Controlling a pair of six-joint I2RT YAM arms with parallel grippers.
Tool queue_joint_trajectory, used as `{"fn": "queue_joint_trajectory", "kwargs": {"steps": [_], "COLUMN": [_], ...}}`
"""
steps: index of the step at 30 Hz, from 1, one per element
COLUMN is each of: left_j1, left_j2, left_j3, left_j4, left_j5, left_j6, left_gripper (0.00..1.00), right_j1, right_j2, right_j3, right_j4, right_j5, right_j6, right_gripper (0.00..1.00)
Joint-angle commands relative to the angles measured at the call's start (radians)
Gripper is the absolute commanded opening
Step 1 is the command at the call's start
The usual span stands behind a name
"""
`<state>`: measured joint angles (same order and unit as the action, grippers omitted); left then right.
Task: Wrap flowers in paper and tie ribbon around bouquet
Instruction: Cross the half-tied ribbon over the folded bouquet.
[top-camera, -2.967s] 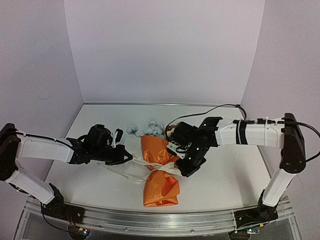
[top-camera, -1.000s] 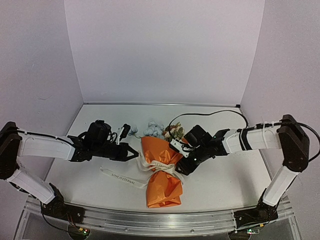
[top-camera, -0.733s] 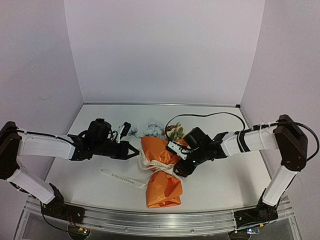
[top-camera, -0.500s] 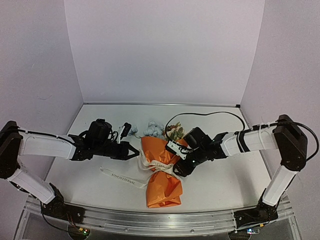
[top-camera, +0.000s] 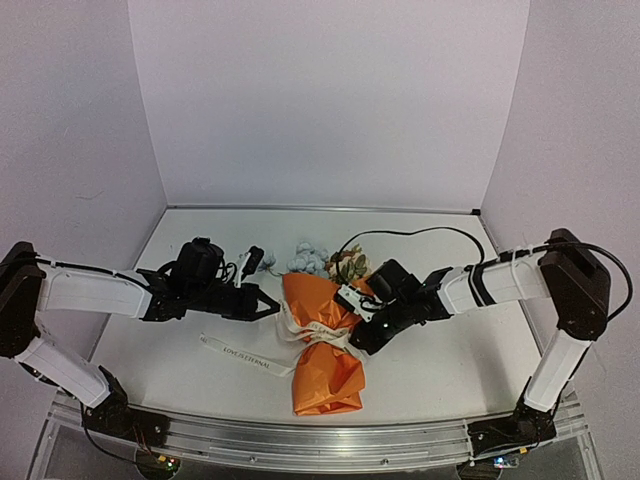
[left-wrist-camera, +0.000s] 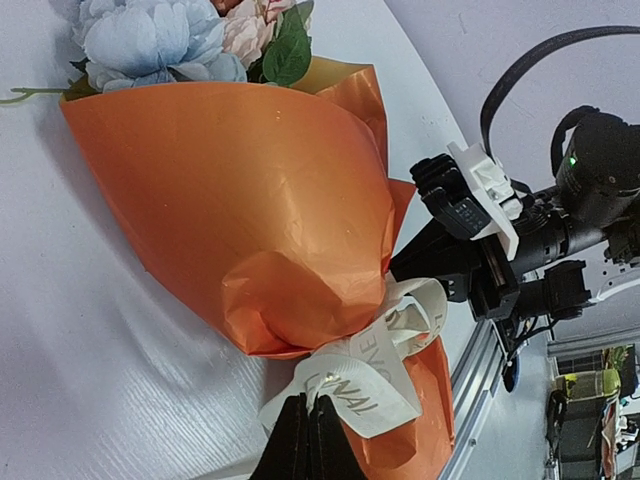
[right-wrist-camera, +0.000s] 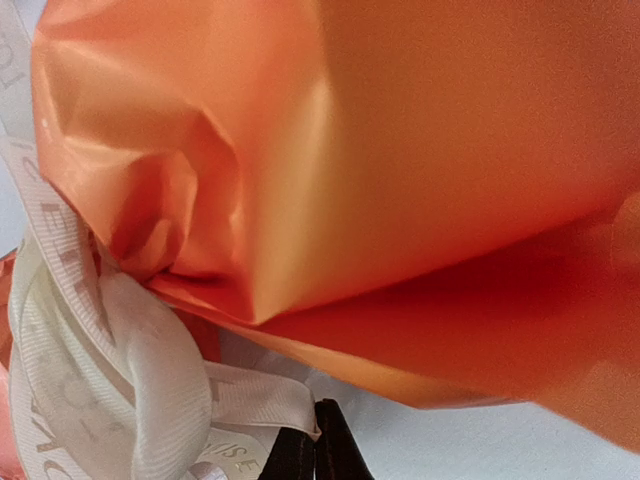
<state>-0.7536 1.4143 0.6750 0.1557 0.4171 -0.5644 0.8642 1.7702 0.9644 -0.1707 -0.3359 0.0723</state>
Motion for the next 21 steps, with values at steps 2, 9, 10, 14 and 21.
{"fn": "queue_joint_trajectory", "kwargs": {"steps": [2, 9, 10, 14, 21], "left_j1": [-0.001, -0.012, -0.020, -0.050, -0.075], "left_j2": [0.003, 0.028, 0.039, 0.092, 0.080], "left_j3": [0.041, 0.068, 0.077, 0.124, 0.124], "left_j4": [0.026, 0.020, 0.019, -0.002, -0.042], "left_j5": [0.039, 0.069, 0.071, 0.064, -0.062], "left_j6": [0.020, 0.045, 0.050, 0.067, 0.060], "left_gripper": [0.01, 0.10, 0.11, 0.15, 0.42], "right_j1": [0.001, 0.001, 0.000, 0.001, 0.002], "right_j2": [-0.075, -0.136, -0.144, -0.177, -0.220], "right_j3": [-0.016, -0.009, -0.006, -0.009, -0.032], "right_j4": [-0.036, -0.185, -0.216, -0.303, -0.407], "right_j5": [0.058, 0.197, 0.225, 0.322, 0.451], "right_j6": [0.033, 0.034, 0.034, 0.039, 0.087], "right_gripper": [0.00, 0.00, 0.00, 0.00, 0.00]}}
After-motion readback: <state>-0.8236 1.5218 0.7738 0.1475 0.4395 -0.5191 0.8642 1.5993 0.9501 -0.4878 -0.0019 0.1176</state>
